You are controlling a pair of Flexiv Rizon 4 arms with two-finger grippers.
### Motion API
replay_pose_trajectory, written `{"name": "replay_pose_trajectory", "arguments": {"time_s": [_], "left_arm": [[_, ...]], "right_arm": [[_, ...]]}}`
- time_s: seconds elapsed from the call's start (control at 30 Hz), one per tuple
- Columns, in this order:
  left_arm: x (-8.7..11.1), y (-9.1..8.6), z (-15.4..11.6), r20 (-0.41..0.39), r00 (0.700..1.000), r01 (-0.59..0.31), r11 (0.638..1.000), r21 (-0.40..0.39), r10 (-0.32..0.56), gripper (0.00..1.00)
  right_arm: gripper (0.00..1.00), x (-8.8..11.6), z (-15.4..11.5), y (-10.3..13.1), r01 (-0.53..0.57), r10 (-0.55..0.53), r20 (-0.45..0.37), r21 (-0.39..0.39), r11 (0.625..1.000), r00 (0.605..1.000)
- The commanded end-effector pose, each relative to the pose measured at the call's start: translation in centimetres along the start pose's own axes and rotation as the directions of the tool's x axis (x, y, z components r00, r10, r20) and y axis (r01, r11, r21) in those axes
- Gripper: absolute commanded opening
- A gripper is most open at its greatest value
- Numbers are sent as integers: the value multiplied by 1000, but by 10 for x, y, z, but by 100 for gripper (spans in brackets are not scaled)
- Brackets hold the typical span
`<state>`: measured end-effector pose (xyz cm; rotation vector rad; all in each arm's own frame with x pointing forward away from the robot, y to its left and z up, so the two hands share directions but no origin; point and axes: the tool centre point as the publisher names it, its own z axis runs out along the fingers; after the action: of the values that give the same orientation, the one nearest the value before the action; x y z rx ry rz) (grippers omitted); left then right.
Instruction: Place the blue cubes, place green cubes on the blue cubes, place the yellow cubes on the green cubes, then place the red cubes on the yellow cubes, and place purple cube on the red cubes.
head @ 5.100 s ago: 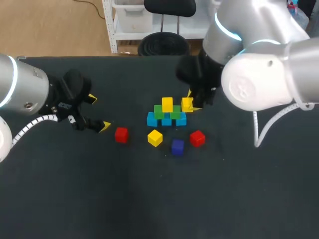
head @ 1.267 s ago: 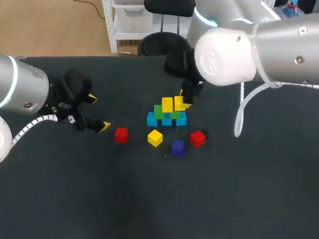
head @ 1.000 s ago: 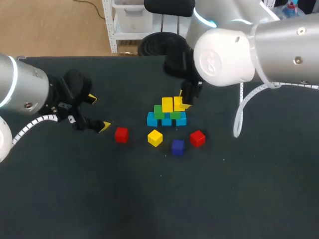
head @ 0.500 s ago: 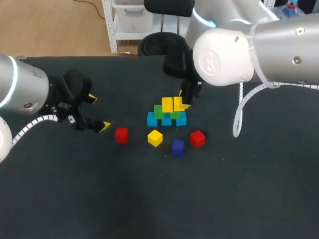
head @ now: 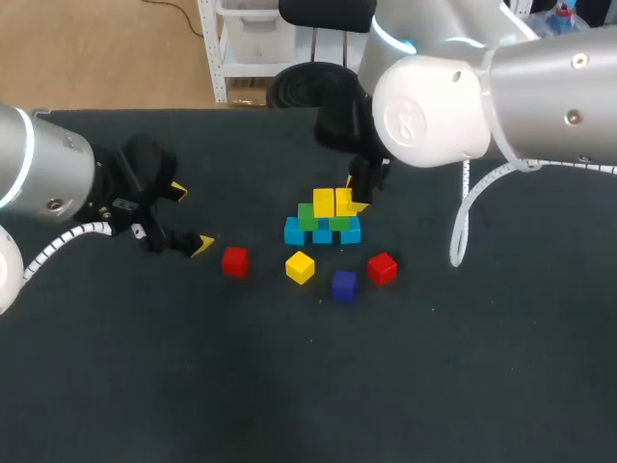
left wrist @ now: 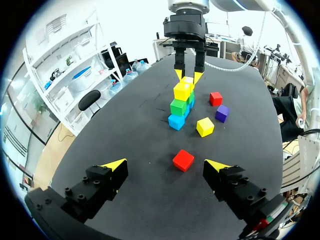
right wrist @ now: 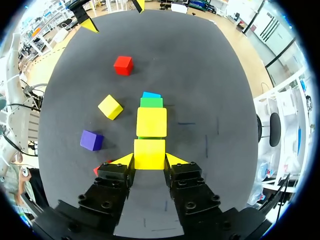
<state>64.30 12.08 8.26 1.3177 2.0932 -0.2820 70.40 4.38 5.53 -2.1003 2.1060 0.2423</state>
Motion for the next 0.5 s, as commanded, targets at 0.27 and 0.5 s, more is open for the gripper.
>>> {"name": "replay_pose_trajectory", "arguments": {"time_s": [0.27, 0.5], "left_arm": [[1, 0, 0, 4, 1000, -1, 1000, 1, 1, 100], [1, 0, 0, 4, 1000, -1, 1000, 1, 1, 100]], "right_arm": [[0, -1, 1, 0, 0, 0, -1, -3, 1000, 1000], [0, -1, 1, 0, 1, -1, -3, -2, 1000, 1000]]}}
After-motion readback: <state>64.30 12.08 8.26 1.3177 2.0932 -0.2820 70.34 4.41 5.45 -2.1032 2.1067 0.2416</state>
